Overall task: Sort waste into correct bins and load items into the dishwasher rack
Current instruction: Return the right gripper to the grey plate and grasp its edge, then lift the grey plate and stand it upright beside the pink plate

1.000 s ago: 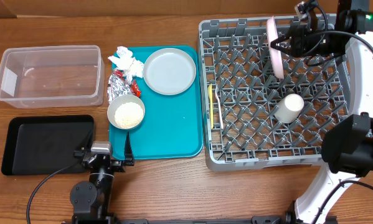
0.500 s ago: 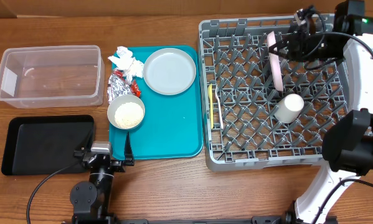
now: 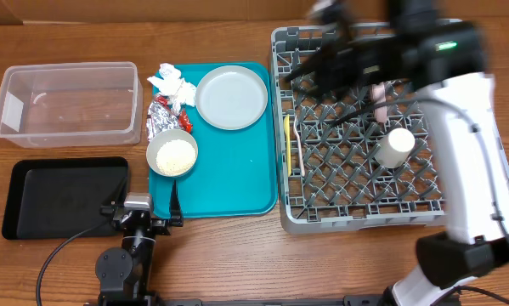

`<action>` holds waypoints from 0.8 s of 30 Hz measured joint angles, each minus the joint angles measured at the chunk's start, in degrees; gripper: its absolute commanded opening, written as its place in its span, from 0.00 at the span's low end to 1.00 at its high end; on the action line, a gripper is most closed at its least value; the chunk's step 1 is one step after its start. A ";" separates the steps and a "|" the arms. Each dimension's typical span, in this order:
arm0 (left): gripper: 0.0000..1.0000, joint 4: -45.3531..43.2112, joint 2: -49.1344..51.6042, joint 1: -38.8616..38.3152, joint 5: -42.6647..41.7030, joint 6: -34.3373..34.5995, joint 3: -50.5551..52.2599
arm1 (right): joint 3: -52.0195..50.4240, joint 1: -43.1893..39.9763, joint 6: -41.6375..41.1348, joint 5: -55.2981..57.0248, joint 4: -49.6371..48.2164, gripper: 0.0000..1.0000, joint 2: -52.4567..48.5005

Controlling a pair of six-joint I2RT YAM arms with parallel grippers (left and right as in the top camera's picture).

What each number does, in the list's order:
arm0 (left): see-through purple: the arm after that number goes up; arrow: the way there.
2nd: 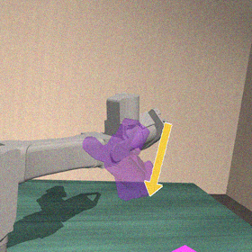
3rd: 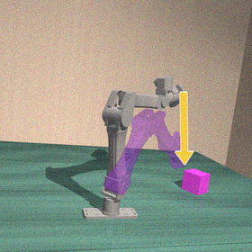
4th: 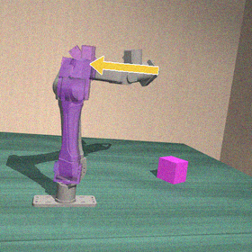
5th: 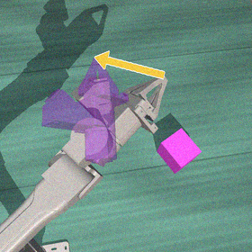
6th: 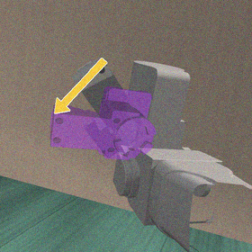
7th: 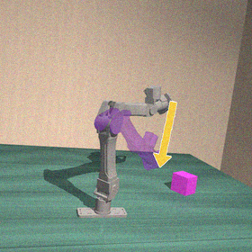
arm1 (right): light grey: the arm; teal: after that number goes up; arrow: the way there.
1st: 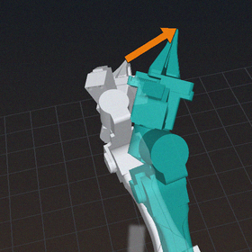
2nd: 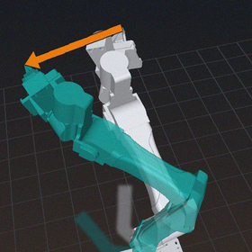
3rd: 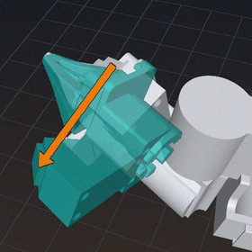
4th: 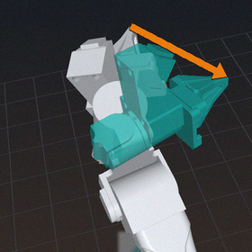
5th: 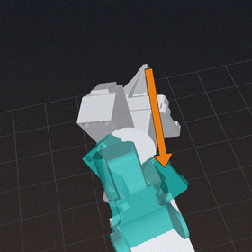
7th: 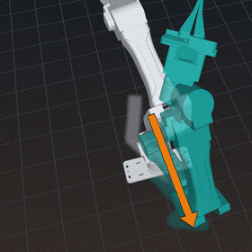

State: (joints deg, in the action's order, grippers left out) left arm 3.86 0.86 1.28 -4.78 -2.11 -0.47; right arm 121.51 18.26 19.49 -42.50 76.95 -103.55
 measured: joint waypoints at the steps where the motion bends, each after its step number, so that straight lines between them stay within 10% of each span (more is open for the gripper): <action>1: 1.00 0.00 0.00 0.00 0.02 0.00 0.00 | -0.94 4.46 -0.90 3.45 -1.60 0.73 -0.55; 8: 1.00 0.02 0.00 0.00 0.00 0.00 0.00 | -6.16 17.88 -7.17 27.02 -13.92 0.61 -12.76; 24: 1.00 0.00 0.00 0.00 0.00 0.00 0.00 | -6.58 19.06 -1.40 34.47 -24.79 0.57 -32.09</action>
State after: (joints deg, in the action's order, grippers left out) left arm 3.86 0.86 1.28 -4.78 -2.11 -0.47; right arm 114.93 37.32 18.09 -8.03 52.16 -135.63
